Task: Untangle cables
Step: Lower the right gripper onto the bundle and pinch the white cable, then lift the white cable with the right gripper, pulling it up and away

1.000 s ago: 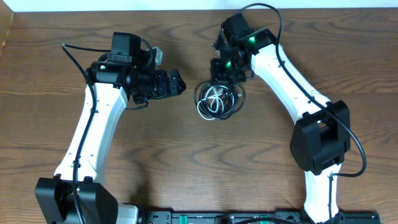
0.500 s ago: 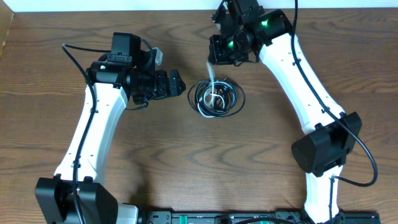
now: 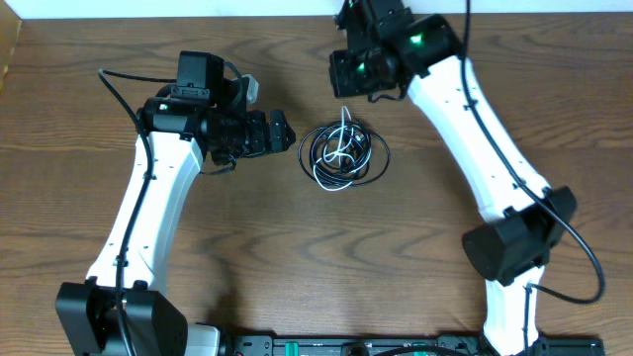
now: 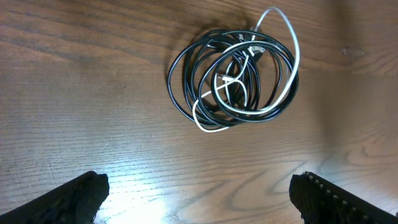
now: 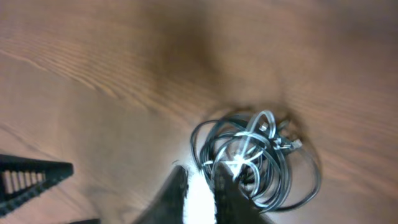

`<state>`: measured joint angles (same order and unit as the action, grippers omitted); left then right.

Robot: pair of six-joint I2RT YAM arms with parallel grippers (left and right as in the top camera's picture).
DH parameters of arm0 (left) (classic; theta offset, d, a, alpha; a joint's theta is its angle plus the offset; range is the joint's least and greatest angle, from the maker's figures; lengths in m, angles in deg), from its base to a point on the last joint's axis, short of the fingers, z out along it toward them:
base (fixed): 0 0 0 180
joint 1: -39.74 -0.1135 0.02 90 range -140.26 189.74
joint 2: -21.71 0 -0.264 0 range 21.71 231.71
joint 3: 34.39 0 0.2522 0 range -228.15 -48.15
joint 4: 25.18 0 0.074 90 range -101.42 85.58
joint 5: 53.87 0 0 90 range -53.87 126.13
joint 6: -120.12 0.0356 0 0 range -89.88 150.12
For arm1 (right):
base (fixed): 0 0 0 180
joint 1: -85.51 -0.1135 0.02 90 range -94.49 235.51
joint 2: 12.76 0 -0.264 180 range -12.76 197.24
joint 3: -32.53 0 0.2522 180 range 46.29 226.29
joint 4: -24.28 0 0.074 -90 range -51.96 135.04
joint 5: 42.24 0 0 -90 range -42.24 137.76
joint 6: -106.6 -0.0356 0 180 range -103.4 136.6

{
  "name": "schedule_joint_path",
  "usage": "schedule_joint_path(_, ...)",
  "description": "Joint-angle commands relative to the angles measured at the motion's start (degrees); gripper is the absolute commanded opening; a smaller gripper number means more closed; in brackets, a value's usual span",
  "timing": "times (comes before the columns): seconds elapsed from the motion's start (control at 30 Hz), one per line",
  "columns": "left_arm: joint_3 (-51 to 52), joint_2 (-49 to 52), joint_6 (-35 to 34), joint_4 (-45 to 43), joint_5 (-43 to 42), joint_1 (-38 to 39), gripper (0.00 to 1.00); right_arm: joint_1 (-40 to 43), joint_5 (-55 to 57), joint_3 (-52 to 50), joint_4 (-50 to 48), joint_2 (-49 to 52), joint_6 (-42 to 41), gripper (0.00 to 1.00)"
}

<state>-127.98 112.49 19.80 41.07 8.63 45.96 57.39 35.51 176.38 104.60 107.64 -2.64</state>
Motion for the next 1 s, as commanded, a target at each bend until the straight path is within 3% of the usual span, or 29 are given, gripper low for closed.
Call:
schedule_joint_path(0.0, -0.9, 0.3, 0.1, 0.1, 0.1, 0.0, 0.99, 0.9, 4.5, 2.4, 1.2, -4.7, 0.5, 0.3)
schedule_joint_path(0.2, -0.9, 0.3, 0.1, 0.0, 0.1, 0.0, 0.99, 0.1, 4.3, -0.6, 5.4, -2.4, 0.4, 0.72)
schedule_joint_path(0.27, -0.9, 0.3, 0.1, 0.0, 0.1, 0.0, 0.99, -0.6, 4.2, -2.8, 5.4, -1.6, -0.4, 0.77)
schedule_joint_path(0.37, -0.9, 0.3, 0.1, -0.1, 0.1, 0.0, 0.99, -1.9, 4.2, -7.1, 4.2, -0.1, -3.7, 0.74)
schedule_joint_path(0.73, -0.9, 0.3, 0.1, -0.1, 0.1, 0.0, 0.98, -4.7, 3.9, -21.9, -9.7, 2.7, -7.2, 0.58)
schedule_joint_path(0.83, -0.9, 0.3, 0.1, -0.1, 0.1, 0.0, 0.99, -4.7, 4.2, -24.6, -12.7, 2.7, -9.0, 0.38)
schedule_joint_path(0.9, -0.9, 0.3, 0.1, -0.1, 0.1, 0.0, 0.99, -4.7, 4.2, -25.6, -14.1, 2.7, -9.0, 0.1)
schedule_joint_path(0.93, -0.9, 0.3, 0.1, -0.1, 0.1, 0.0, 0.99, -4.7, 4.2, -25.7, -14.3, 2.7, -9.0, 0.01)
schedule_joint_path(0.97, -0.9, 0.3, 0.1, -0.1, 0.1, 0.0, 0.99, -4.7, 4.2, -25.7, -14.6, 2.7, -9.0, 0.01)
